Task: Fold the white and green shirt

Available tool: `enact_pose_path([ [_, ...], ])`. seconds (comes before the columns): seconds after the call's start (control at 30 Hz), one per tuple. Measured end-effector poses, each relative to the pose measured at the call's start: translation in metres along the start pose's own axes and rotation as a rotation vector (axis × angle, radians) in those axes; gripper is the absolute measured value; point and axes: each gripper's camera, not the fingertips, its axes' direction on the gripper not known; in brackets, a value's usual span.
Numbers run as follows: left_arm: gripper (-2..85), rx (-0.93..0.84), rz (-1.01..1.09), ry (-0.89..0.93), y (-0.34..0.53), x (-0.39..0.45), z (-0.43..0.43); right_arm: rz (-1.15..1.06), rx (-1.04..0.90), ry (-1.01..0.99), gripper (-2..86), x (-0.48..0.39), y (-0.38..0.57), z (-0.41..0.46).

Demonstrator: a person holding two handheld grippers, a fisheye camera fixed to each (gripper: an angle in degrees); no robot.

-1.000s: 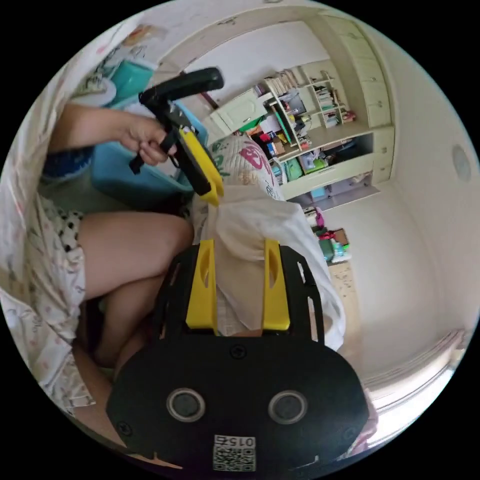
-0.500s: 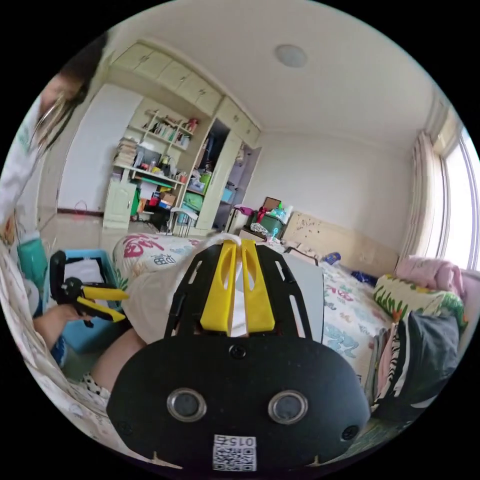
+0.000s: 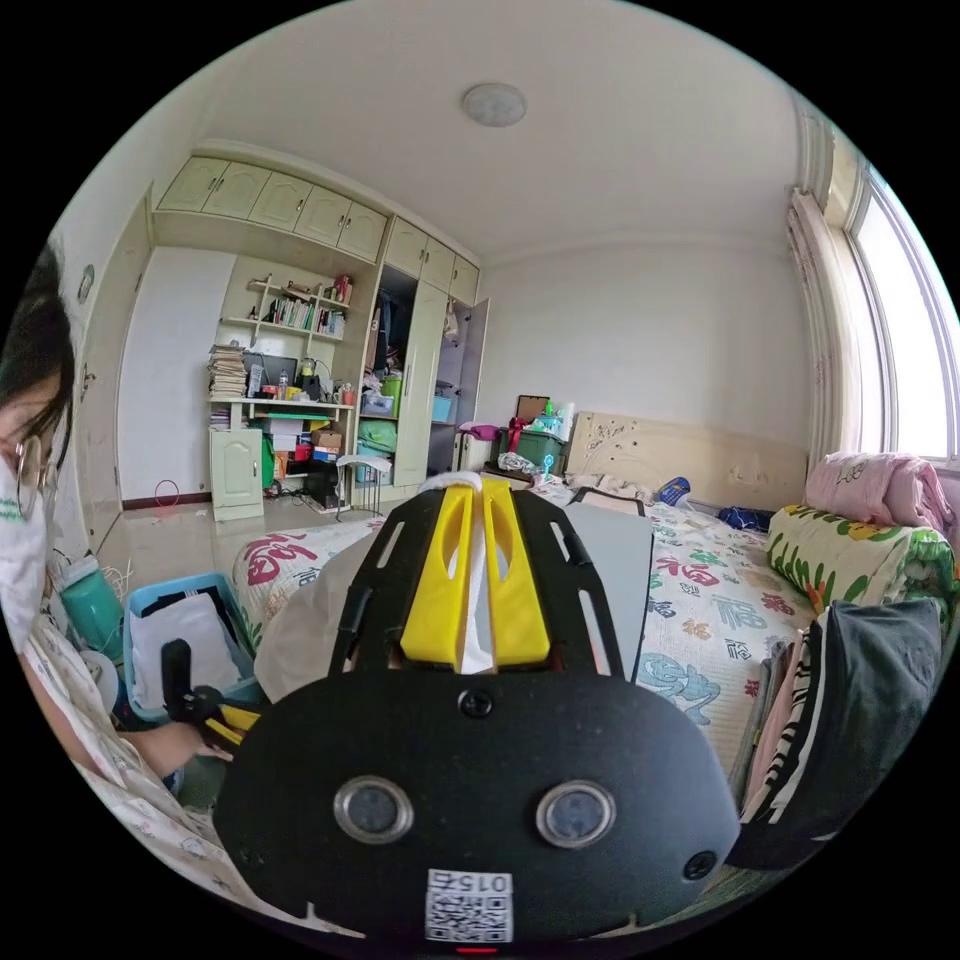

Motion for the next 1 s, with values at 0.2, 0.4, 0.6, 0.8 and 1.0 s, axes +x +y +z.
enact_pose_path([
  [0.2, 12.3, 0.157, -0.307, 0.141, -0.019, -0.070, -0.027, 0.036, -0.015, -0.022, -0.6, -0.041, -0.067, 0.015],
  [0.4, 12.9, 0.352, -0.509, 0.052, 0.015, -0.099, -0.075, 0.080, -0.019, -0.044, -0.6, -0.085, -0.123, 0.032],
  [0.6, 12.0, 0.475, -0.519, -0.073, 0.015, -0.097, -0.067, 0.096, -0.011, -0.049, -0.7, -0.139, -0.190, 0.053],
  [0.8, 3.6, 0.521, -0.332, -0.197, -0.009, -0.039, -0.038, 0.125, 0.007, -0.040, -0.7, -0.176, -0.278, 0.053],
  [1.0, 1.7, 0.562, 0.094, -0.371, -0.086, 0.079, -0.025, 0.265, 0.076, -0.042, -0.8, -0.147, -0.366, 0.005],
])
